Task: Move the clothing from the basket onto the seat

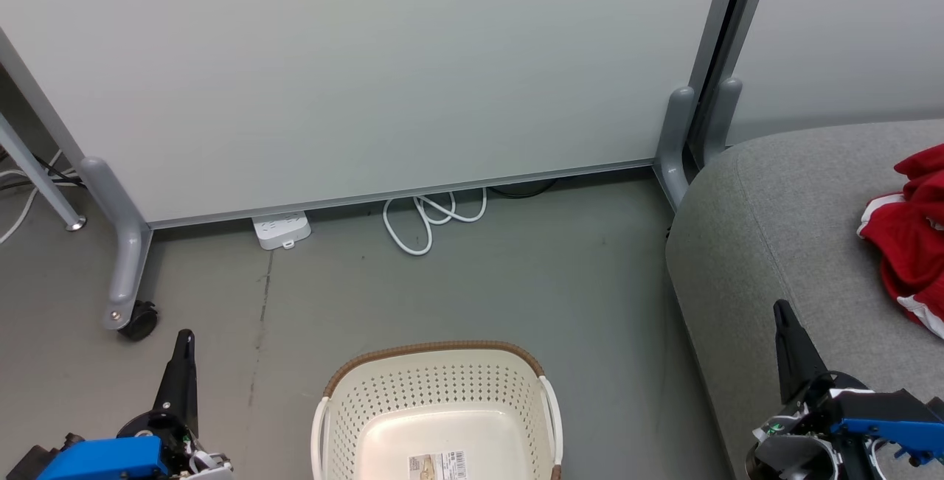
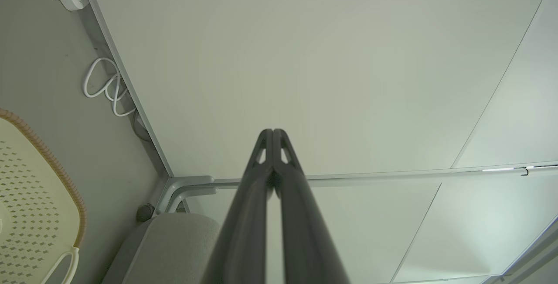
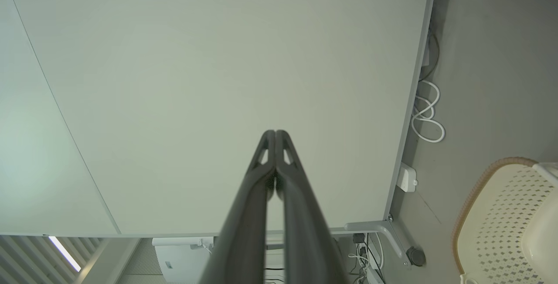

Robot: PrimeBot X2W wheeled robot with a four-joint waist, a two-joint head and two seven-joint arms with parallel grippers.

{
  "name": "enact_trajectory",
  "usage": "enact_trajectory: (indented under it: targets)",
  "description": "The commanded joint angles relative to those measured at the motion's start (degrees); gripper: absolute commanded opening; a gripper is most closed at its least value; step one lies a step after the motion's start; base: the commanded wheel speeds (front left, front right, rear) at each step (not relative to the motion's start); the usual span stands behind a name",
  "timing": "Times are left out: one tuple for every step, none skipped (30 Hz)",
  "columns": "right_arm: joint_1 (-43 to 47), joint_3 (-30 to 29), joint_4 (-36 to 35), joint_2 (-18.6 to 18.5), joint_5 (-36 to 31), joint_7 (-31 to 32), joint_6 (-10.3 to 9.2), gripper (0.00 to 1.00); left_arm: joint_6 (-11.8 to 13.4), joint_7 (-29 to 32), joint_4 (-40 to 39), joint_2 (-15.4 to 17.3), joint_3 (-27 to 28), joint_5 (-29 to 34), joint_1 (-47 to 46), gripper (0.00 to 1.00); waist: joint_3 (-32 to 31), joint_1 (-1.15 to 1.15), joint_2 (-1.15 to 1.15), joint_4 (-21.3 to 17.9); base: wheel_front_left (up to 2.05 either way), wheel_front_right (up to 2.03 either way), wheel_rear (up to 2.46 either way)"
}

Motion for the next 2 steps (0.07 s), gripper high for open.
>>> enact_trajectory:
  targets:
    - [-0.5, -0.1, -0.2, 0.2, 0.2, 0.2, -0.02, 0.0, -0.3, 0.2, -0.2, 0.3, 0.2, -0.2, -0.7, 0.0, 0.0, 0.0, 0.0, 0.0, 0.0, 0.0, 0.0]
    - [-0.5, -0.1, -0.2, 0.2, 0.2, 0.2, -0.02, 0.0, -0.3, 0.2, -0.2, 0.3, 0.2, -0.2, -0.7, 0.0, 0.0, 0.0, 0.0, 0.0, 0.0, 0.0, 0.0]
